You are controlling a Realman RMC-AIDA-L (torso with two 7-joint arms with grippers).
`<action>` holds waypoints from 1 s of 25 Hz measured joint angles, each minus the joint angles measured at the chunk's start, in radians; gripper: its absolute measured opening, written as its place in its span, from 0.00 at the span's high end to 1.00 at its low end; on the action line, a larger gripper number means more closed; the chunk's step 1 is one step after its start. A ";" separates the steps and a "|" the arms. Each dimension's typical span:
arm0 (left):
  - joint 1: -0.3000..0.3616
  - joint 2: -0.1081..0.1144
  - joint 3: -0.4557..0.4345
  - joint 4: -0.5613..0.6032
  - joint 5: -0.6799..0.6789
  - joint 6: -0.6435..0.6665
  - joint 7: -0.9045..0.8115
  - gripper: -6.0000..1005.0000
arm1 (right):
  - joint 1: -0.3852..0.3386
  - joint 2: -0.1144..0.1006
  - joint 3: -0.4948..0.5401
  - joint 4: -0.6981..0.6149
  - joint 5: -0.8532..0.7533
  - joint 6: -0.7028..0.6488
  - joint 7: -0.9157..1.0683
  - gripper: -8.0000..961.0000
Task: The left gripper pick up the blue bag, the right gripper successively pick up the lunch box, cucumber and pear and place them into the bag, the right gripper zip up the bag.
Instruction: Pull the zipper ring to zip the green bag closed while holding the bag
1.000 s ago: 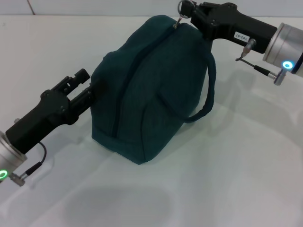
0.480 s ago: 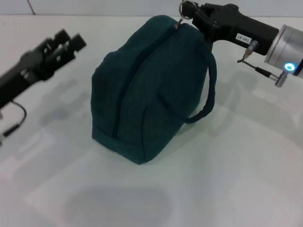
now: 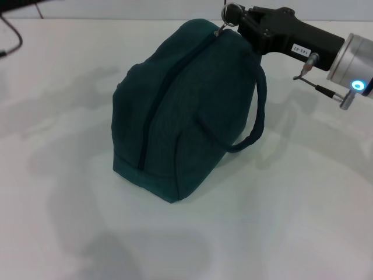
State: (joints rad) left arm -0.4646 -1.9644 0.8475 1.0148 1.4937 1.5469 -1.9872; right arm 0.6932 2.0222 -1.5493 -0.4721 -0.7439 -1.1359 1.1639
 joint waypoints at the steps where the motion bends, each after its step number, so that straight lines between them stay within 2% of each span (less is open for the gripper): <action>1: -0.011 -0.001 0.001 0.052 0.034 0.000 -0.039 0.12 | 0.000 0.000 0.000 -0.001 0.000 0.000 -0.002 0.84; 4: -0.048 -0.003 0.014 0.234 0.172 0.004 -0.204 0.12 | 0.000 0.000 0.003 -0.001 0.000 0.000 -0.003 0.83; 6: -0.069 -0.001 0.063 0.364 0.278 0.010 -0.323 0.12 | 0.000 0.000 0.010 0.002 0.000 0.000 -0.003 0.83; 7: -0.071 -0.005 0.124 0.462 0.351 0.014 -0.397 0.12 | 0.000 0.000 0.013 0.003 0.000 -0.001 -0.003 0.83; 8: -0.071 -0.005 0.124 0.462 0.351 0.014 -0.397 0.12 | 0.000 -0.001 0.015 0.003 0.000 -0.001 -0.004 0.83; 9: -0.067 -0.011 0.159 0.510 0.392 0.016 -0.434 0.12 | 0.000 -0.001 0.016 0.004 0.000 -0.001 -0.004 0.83; 11: -0.045 -0.036 0.215 0.597 0.465 0.017 -0.485 0.13 | 0.000 -0.002 0.021 0.004 0.000 -0.001 -0.004 0.83; 14: 0.006 -0.100 0.280 0.710 0.580 0.017 -0.520 0.13 | 0.000 -0.002 0.027 0.004 0.000 -0.001 -0.010 0.83; 15: 0.028 -0.116 0.300 0.738 0.612 0.013 -0.522 0.13 | 0.000 -0.002 0.027 0.004 0.000 -0.001 -0.016 0.83; 17: 0.062 -0.126 0.354 0.771 0.644 -0.012 -0.528 0.13 | 0.000 0.000 0.027 0.005 0.000 -0.001 -0.027 0.83; 18: 0.096 -0.125 0.423 0.781 0.652 -0.069 -0.539 0.13 | 0.000 0.000 0.027 0.005 0.000 -0.001 -0.030 0.83; 25: 0.133 -0.125 0.495 0.767 0.660 -0.149 -0.538 0.14 | -0.001 0.000 0.028 0.005 0.003 -0.008 -0.032 0.83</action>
State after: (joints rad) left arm -0.3320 -2.0898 1.3421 1.7820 2.1534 1.3975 -2.5257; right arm 0.6918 2.0226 -1.5216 -0.4669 -0.7405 -1.1435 1.1320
